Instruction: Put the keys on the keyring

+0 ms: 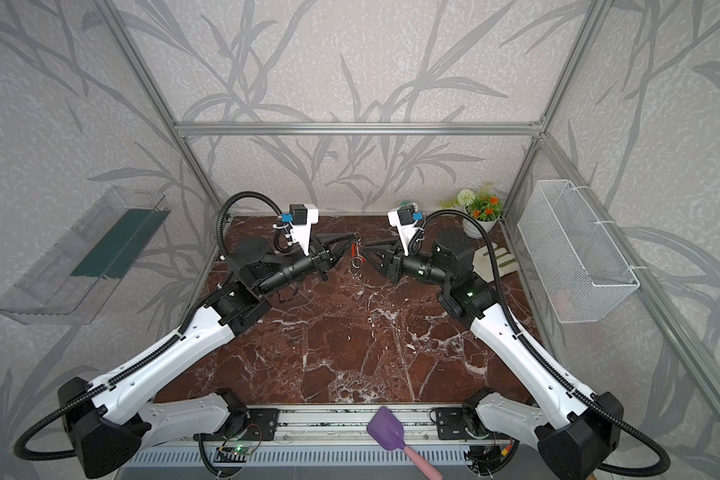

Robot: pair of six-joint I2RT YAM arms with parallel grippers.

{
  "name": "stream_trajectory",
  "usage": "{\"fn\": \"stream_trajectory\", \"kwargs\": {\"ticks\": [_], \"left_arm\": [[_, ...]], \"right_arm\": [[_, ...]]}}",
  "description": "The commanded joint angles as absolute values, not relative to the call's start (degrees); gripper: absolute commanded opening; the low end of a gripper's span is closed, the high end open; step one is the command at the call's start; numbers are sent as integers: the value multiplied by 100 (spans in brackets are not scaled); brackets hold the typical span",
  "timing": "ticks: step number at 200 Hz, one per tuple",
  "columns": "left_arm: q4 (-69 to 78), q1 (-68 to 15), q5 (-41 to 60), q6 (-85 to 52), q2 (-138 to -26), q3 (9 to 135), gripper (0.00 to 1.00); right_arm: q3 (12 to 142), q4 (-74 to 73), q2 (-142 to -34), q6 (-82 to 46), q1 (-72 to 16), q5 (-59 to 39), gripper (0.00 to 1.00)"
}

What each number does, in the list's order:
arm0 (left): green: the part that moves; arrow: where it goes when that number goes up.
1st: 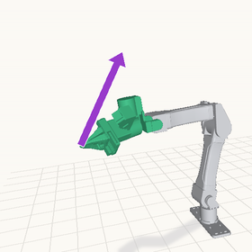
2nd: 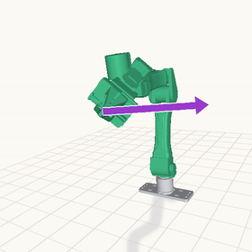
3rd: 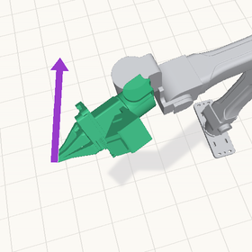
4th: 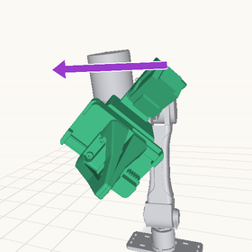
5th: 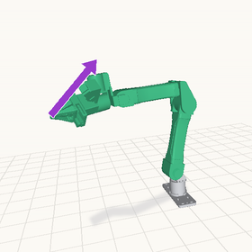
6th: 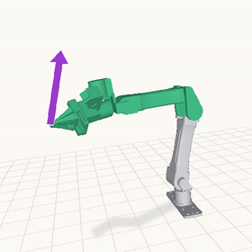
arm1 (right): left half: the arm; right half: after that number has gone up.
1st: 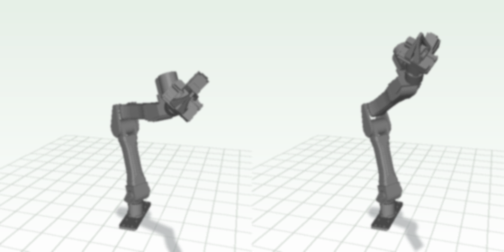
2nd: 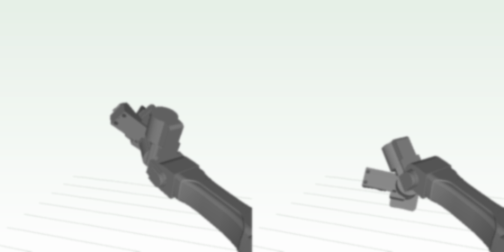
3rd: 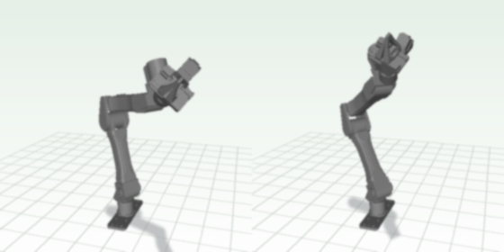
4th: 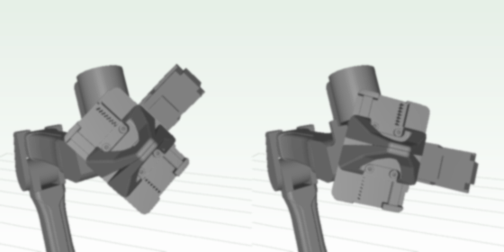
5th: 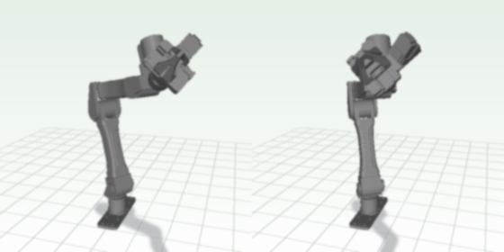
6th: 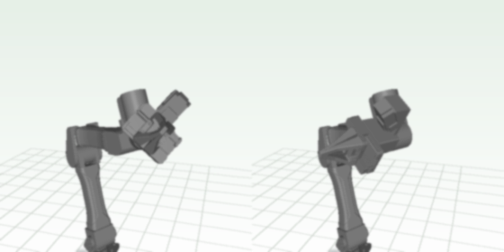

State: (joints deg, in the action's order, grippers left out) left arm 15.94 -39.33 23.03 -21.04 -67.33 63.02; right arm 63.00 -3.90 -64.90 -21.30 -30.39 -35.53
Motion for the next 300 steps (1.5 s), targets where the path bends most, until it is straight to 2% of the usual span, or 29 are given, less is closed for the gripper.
{"fn": "stream_trajectory", "kwargs": {"ticks": [1,123,167,194,300], "left_arm": [[1813,-3935,2401,-2161,-6681,6478,0],[1837,-3932,2522,-2310,-6680,6504,0],[1824,-3933,2549,-2329,-6663,6481,0],[1778,-3936,2558,-2304,-6645,6473,0],[1593,-3935,2729,-2128,-6684,6504,0]], "right_arm": [[6233,-204,-6322,-1808,-3073,-3204,31],[6367,-85,-6378,-1207,-3585,-2549,33],[6328,-272,-6329,-1012,-3676,-2498,17],[6318,-290,-6250,-944,-3678,-2509,0],[6652,80,-6317,-704,-3674,-2619,0]]}}
